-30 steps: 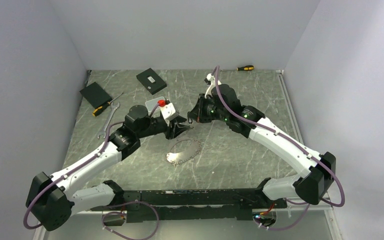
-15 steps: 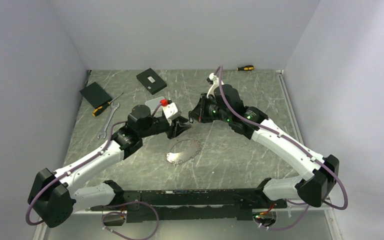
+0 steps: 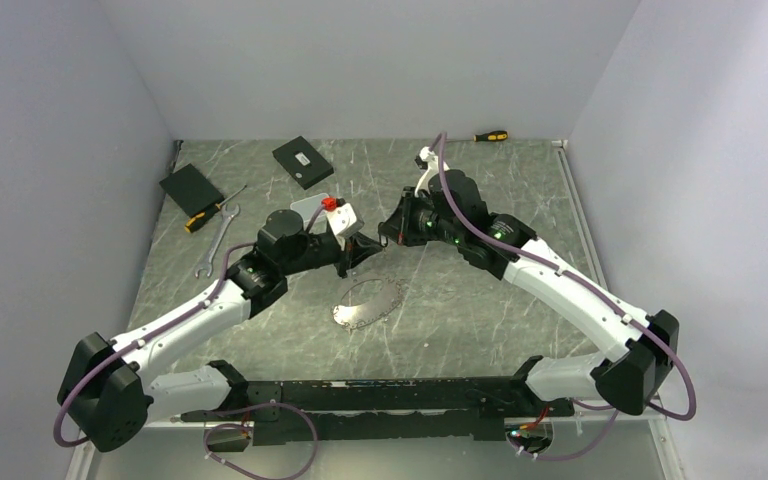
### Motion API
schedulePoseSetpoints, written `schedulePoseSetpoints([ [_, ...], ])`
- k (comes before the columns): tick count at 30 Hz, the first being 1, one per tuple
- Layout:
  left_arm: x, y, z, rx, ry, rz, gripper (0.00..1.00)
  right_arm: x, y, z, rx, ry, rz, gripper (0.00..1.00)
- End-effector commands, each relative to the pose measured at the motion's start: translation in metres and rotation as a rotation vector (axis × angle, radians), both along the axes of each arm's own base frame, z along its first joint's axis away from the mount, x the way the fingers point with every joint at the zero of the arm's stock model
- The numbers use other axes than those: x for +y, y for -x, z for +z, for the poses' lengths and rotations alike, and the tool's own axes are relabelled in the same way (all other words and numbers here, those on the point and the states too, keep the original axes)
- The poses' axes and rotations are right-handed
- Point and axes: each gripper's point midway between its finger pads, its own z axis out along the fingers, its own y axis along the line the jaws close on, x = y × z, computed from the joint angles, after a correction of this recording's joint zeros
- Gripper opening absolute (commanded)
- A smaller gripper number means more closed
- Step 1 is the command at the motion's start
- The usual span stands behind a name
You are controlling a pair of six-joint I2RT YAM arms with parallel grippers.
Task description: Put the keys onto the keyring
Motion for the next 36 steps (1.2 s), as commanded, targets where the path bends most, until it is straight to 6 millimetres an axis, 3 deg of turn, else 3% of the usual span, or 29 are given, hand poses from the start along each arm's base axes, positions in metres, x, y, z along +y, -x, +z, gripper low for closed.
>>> schedulePoseSetpoints([
  [1, -0.006, 0.000, 0.032, -0.066, 0.074, -0.013, 0.00, -0.002, 0.002, 0.014, -0.033, -0.039, -0.014, 0.00],
  [8, 0.004, 0.001, 0.028, -0.072, 0.016, 0.014, 0.00, -0.008, 0.002, 0.003, -0.030, -0.015, -0.032, 0.00],
  [11, 0.007, 0.002, 0.028, -0.068, 0.014, 0.025, 0.00, -0.008, 0.003, -0.003, -0.022, -0.009, -0.027, 0.10],
  [13, 0.008, 0.003, 0.029, -0.061, 0.019, 0.028, 0.00, -0.008, 0.004, -0.005, -0.018, -0.012, -0.025, 0.11],
  [16, 0.008, 0.004, 0.027, -0.048, 0.020, 0.030, 0.00, -0.007, 0.004, -0.009, -0.011, -0.007, -0.026, 0.26],
  [20, 0.012, 0.004, 0.025, -0.044, 0.012, 0.046, 0.00, -0.013, 0.003, -0.013, -0.013, 0.017, -0.044, 0.59],
  [22, 0.014, 0.004, 0.023, -0.042, 0.000, 0.057, 0.00, -0.018, 0.003, -0.016, -0.023, 0.038, -0.050, 0.67],
  [27, 0.018, 0.006, 0.020, -0.031, -0.029, 0.060, 0.00, -0.037, 0.002, -0.019, -0.125, 0.122, -0.046, 0.74],
  [31, 0.019, 0.010, 0.017, -0.010, -0.056, 0.042, 0.00, -0.047, 0.007, -0.010, -0.254, 0.142, 0.001, 0.78],
  [36, 0.018, 0.014, 0.019, 0.010, -0.056, 0.028, 0.00, -0.040, 0.028, -0.001, -0.407, 0.096, 0.166, 0.80],
])
